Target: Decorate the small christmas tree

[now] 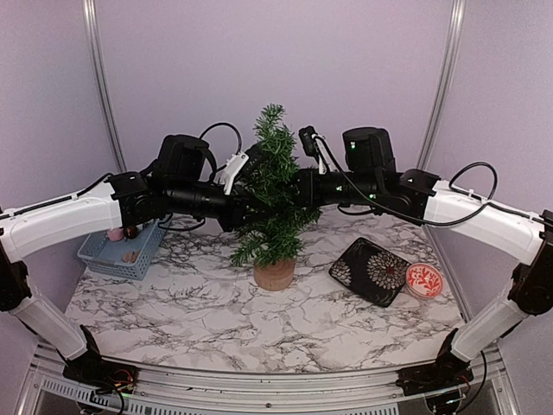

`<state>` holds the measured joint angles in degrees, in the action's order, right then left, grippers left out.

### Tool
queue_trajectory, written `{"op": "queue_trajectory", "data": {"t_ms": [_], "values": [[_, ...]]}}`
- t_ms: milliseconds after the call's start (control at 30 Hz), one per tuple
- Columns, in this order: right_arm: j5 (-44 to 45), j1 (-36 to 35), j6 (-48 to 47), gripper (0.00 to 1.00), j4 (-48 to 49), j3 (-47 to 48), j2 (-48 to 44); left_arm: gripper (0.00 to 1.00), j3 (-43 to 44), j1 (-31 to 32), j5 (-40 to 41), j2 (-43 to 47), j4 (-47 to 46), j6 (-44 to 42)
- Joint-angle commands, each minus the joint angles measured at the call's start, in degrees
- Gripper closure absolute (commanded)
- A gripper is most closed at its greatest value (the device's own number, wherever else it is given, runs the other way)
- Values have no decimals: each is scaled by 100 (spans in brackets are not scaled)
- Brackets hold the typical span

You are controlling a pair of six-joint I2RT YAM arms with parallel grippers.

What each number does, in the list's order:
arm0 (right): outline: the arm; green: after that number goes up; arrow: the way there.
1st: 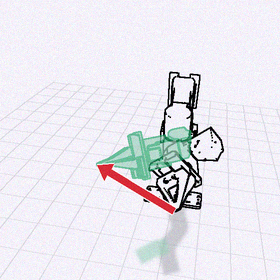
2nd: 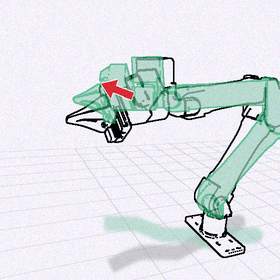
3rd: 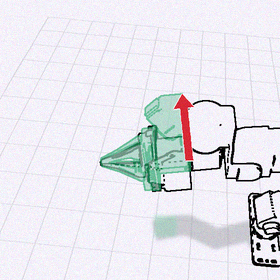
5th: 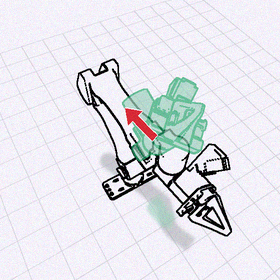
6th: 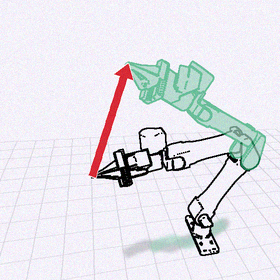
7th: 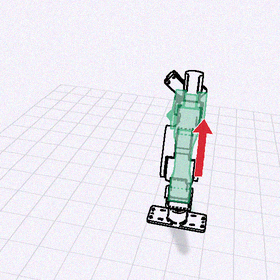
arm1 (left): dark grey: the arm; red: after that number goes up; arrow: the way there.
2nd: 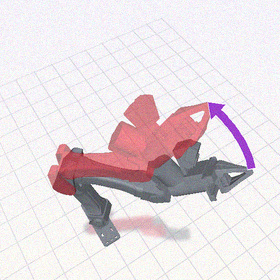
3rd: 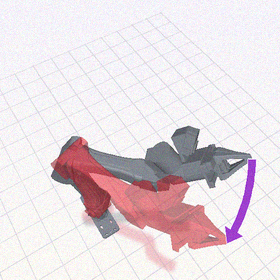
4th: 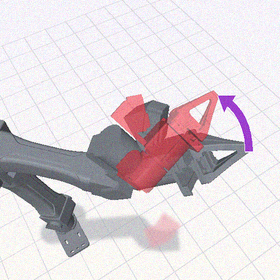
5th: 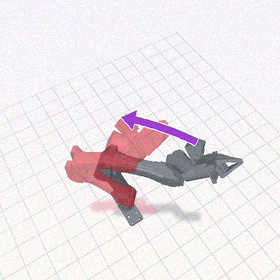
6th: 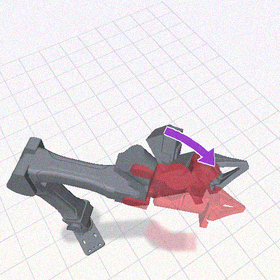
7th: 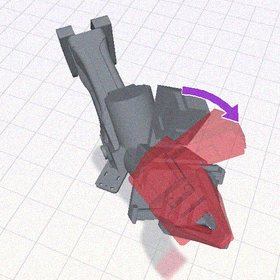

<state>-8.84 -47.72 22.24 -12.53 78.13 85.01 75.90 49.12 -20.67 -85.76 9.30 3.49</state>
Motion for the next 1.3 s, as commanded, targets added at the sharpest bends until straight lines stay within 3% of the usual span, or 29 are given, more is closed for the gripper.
{"op": "queue_trajectory", "data": {"t_ms": [0,500,767,933,1100,1267], "values": [[134,26,-124,75,-127,220,-314,94,-38,-45,17,338,1,-17],[680,22,-247,41,-586,45,-1020,59,-270,-219,-161,829,211,-130],[593,30,-491,31,-674,-220,-1529,45,-804,-496,-243,1575,228,67],[253,27,-861,31,-750,-319,-1818,42,-1719,-928,-29,2458,127,388],[-32,15,-1143,31,-1001,-117,-1782,42,-3260,-1038,137,3314,-140,531],[-379,-29,-1433,31,-1231,229,-1603,41,-4436,-1036,-331,3814,-652,786]]}}
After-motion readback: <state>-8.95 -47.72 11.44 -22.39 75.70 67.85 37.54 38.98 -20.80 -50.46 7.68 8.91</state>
